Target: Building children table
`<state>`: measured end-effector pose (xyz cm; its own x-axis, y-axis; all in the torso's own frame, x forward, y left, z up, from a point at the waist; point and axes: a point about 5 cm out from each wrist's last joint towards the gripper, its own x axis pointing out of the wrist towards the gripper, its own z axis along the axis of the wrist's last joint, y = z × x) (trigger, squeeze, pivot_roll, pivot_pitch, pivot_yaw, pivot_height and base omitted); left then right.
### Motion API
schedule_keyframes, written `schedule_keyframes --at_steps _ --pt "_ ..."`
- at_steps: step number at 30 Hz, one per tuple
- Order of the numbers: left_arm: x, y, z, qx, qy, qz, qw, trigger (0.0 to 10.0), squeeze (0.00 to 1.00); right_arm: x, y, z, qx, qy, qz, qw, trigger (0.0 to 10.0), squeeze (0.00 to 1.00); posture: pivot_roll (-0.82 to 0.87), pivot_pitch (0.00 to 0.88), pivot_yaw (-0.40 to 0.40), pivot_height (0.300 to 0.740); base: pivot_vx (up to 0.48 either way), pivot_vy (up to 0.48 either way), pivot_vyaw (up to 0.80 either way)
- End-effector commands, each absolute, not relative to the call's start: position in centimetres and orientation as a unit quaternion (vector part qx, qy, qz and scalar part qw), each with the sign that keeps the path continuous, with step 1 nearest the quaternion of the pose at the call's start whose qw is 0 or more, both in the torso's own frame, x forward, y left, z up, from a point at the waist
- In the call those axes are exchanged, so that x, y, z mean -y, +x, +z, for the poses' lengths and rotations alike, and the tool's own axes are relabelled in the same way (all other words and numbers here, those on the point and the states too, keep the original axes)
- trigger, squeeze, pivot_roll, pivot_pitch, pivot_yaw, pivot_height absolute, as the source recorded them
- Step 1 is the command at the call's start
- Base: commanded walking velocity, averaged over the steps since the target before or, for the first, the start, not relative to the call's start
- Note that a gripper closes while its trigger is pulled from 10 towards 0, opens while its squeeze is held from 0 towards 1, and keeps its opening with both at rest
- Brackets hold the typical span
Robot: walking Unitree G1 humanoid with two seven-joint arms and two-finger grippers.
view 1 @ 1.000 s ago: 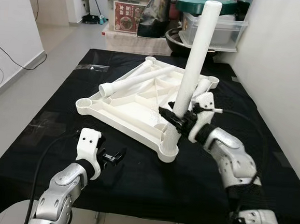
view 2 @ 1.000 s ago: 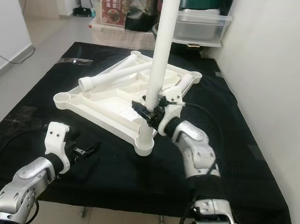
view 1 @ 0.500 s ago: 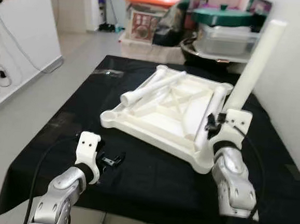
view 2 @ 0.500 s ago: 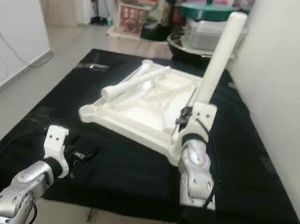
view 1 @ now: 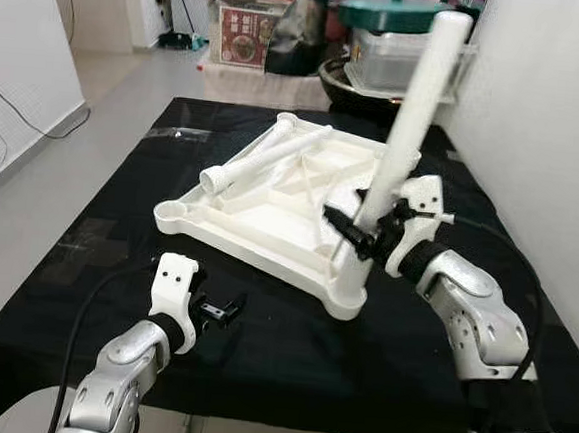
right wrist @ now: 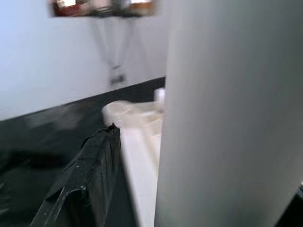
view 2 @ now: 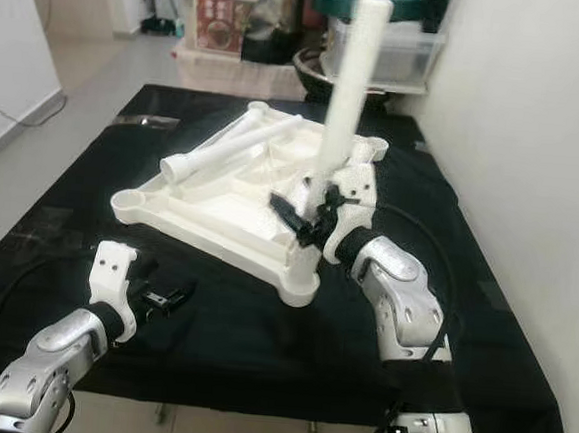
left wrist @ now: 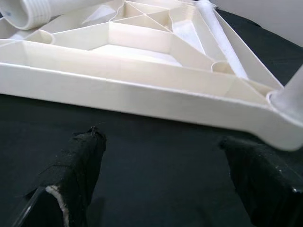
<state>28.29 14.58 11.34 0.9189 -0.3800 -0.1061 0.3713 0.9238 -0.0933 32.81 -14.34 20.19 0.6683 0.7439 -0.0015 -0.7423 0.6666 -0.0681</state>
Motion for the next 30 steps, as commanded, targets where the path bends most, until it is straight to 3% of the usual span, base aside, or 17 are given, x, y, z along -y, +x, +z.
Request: schedule_keyframes --at_steps 1,2,3,4,8,10,11,12,14,16,18,19,24,25,27,28,30 --pt "-14.7 28.4 11.3 -0.061 -0.035 -0.186 0.980 10.0 0.00 13.4 32.6 18.5 -0.017 -0.035 0.443 0.896 8.3 0.00 0.06 0.000 -0.067 0.740 0.000 0.000 0.00" --pt "-14.7 28.5 11.4 -0.058 -0.037 -0.183 0.981 10.0 0.00 13.2 32.9 18.1 -0.024 -0.022 0.433 0.901 2.7 0.00 0.06 0.000 -0.072 0.740 0.000 0.000 0.00" --pt "-14.7 28.5 11.4 -0.058 -0.037 -0.183 0.981 10.0 0.00 13.2 32.9 18.1 -0.024 -0.022 0.433 0.901 2.7 0.00 0.06 0.000 -0.072 0.740 0.000 0.000 0.00" --pt "-14.7 28.4 11.5 -0.056 -0.037 -0.181 0.981 10.0 0.00 13.2 33.4 17.8 -0.021 -0.009 0.409 0.912 0.0 0.00 0.07 0.000 -0.078 0.740 0.000 0.000 0.00" --pt "-14.8 28.2 11.3 -0.059 -0.037 -0.180 0.981 10.0 0.00 13.5 34.4 17.5 -0.020 0.017 0.337 0.941 0.0 0.00 0.06 0.000 -0.070 0.740 0.000 0.000 0.00" --pt "-14.8 28.0 11.0 -0.063 -0.036 -0.184 0.980 10.0 0.00 16.9 35.9 16.3 -0.049 0.038 0.085 0.994 0.0 0.00 0.06 0.000 -0.060 0.740 0.000 0.000 0.00" --pt "-14.7 28.0 11.0 -0.065 -0.035 -0.185 0.980 10.0 0.00 18.3 35.9 15.7 -0.063 0.043 -0.005 0.997 0.0 0.00 0.06 0.000 -0.060 0.740 0.000 0.000 0.00" --pt "-14.7 28.0 11.0 -0.065 -0.035 -0.185 0.980 10.0 0.00 18.3 35.9 15.7 -0.063 0.043 -0.005 0.997 0.0 0.00 0.06 0.000 -0.060 0.740 0.000 0.000 0.00" --pt "-14.6 28.2 11.1 -0.062 -0.034 -0.187 0.980 10.0 0.00 20.8 34.4 14.7 -0.072 0.031 -0.121 0.989 0.0 0.00 0.05 0.000 -0.061 0.740 0.000 0.000 0.00" --pt "-14.7 28.3 11.3 -0.061 -0.034 -0.187 0.980 10.0 0.00 21.5 33.5 14.4 -0.071 0.025 -0.149 0.986 0.0 0.00 0.05 0.000 -0.054 0.740 0.000 0.000 0.00" --pt "-14.7 28.4 11.4 -0.060 -0.035 -0.188 0.980 10.0 0.00 21.4 32.1 14.4 -0.063 0.016 -0.157 0.985 0.4 0.00 0.03 0.000 -0.047 0.740 0.000 0.000 0.00" --pt "-14.7 28.4 11.3 -0.061 -0.035 -0.190 0.979 10.0 0.00 20.5 31.9 14.5 -0.058 0.011 -0.125 0.990 10.0 0.00 0.03 0.000 -0.042 0.740 0.000 0.000 0.00" --pt "-14.3 28.2 11.0 -0.067 -0.035 -0.196 0.978 10.0 0.00 17.4 31.8 15.7 -0.007 0.039 -0.022 0.999 10.0 0.00 0.02 0.000 -0.037 0.740 0.000 0.000 0.00" --pt "-14.2 28.3 11.0 -0.067 -0.036 -0.198 0.977 10.0 0.00 16.3 32.0 16.5 0.011 0.061 0.020 0.998 10.0 1.00 0.02 0.000 -0.038 0.740 0.000 0.000 0.00" --pt "-14.1 28.4 11.0 -0.066 -0.037 -0.198 0.977 10.0 0.00 15.3 32.5 17.3 0.019 0.072 0.060 0.995 10.0 1.00 0.02 0.000 -0.043 0.740 0.000 0.000 0.00" --pt "-14.2 28.5 11.1 -0.064 -0.038 -0.197 0.978 10.0 0.00 14.4 33.1 18.2 0.017 0.088 0.126 0.988 10.0 0.85 0.02 0.000 -0.047 0.740 0.000 0.000 0.00" --pt "-14.2 28.6 11.2 -0.062 -0.040 -0.195 0.978 10.0 0.00 13.6 33.5 19.2 0.012 0.102 0.190 0.976 10.0 0.85 0.03 0.000 -0.048 0.740 0.000 0.000 0.00"
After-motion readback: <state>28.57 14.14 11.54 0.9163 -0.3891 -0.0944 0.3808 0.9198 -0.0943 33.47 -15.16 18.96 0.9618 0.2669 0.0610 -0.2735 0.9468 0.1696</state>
